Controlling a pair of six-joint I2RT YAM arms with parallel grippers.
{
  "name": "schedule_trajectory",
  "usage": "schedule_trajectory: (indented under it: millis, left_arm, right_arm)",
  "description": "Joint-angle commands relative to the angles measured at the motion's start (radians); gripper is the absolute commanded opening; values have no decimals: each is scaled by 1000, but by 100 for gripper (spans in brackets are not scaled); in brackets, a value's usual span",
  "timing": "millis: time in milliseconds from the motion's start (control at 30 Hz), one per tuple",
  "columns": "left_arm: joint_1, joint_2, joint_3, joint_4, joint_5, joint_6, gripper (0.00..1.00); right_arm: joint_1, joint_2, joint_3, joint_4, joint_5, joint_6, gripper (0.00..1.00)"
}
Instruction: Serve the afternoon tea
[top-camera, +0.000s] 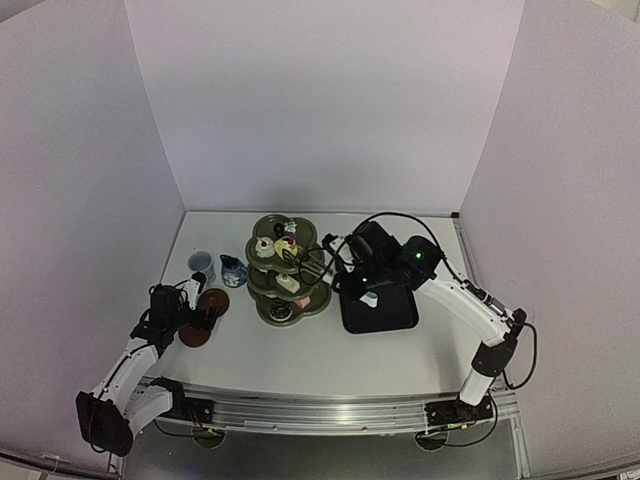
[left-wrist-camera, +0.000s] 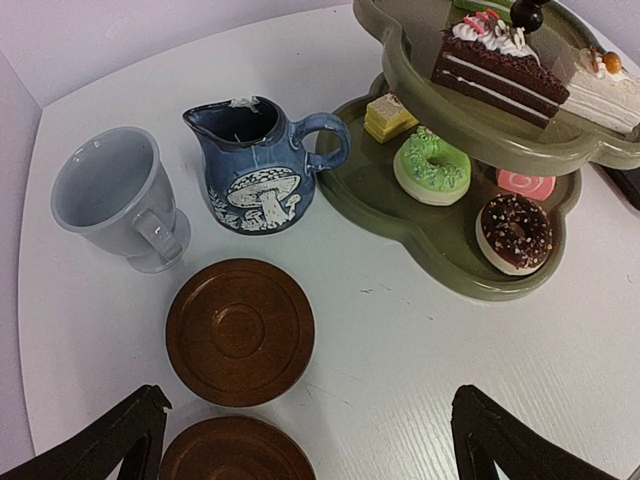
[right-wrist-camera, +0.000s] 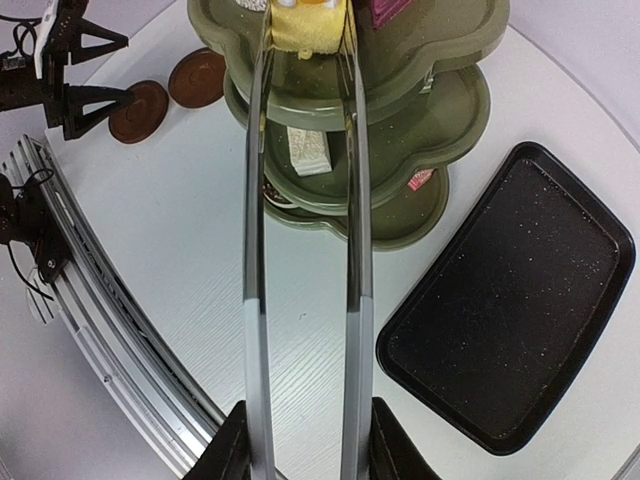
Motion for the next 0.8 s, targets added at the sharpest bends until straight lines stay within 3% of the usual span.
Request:
schedule_trajectory:
  millis: [0, 200, 333, 500, 567, 667, 767]
  left_arm:
    - [5, -14, 32, 15, 17, -2, 100]
    - [4, -105, 59, -6, 122, 24, 99]
    - [-1, -133, 181, 5, 248, 177, 98]
    - [-29, -30, 366, 21, 433, 379, 93]
    - [-81, 3, 406, 34, 482, 481, 93]
    - [-198, 61, 440, 68, 439, 650, 94]
    - [-283, 154, 504, 136, 423, 728, 93]
  right_arm:
    - [-1, -31, 54, 1, 10, 1, 33]
    - [-1, -22, 52, -12, 19, 3, 33]
    - [-1, -10, 73, -19, 31, 9, 33]
    - [-1, 4, 78, -24, 42, 8, 33]
    - [-1, 9, 78, -22, 42, 12, 33]
    - [-1, 17, 83, -23, 36, 19, 33]
    - [-2, 25, 87, -23, 33, 25, 32]
